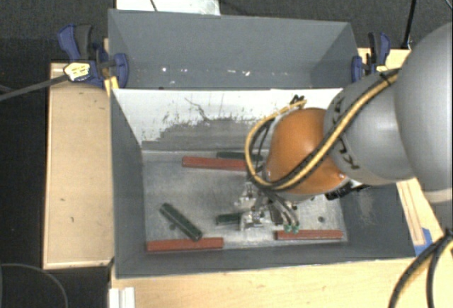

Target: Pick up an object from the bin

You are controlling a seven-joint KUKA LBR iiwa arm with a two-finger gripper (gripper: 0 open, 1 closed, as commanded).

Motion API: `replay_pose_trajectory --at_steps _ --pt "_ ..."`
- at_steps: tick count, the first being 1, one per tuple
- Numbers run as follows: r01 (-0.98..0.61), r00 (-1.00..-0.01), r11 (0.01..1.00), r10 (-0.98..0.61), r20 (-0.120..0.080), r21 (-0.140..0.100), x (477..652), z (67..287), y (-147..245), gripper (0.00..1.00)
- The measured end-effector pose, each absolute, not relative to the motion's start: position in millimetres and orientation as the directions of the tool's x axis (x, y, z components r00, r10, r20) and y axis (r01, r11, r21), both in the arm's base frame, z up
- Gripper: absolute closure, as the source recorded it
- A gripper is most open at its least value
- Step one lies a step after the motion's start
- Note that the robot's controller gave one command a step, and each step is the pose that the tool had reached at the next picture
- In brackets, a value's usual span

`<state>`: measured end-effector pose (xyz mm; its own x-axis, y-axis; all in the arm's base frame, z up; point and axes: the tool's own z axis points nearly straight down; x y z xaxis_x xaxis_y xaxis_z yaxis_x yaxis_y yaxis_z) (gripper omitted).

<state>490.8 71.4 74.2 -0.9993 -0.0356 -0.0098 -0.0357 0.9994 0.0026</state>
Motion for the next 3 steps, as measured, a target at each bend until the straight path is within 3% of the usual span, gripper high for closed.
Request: replay_pose_trajectory --at_steps 1,2,3 --pt "-0.034 -0.999 0.999 -0.034 -0.010 0.003 490.8 74.2 71.4 1.00" --pt "-0.082 -0.997 0.997 -0.082 -0.007 0.000 488.0 246.2 64.9 1.00" --pt "-0.082 -0.997 0.997 -0.082 -0.003 0.001 487.2 244.7 64.9 1.00"
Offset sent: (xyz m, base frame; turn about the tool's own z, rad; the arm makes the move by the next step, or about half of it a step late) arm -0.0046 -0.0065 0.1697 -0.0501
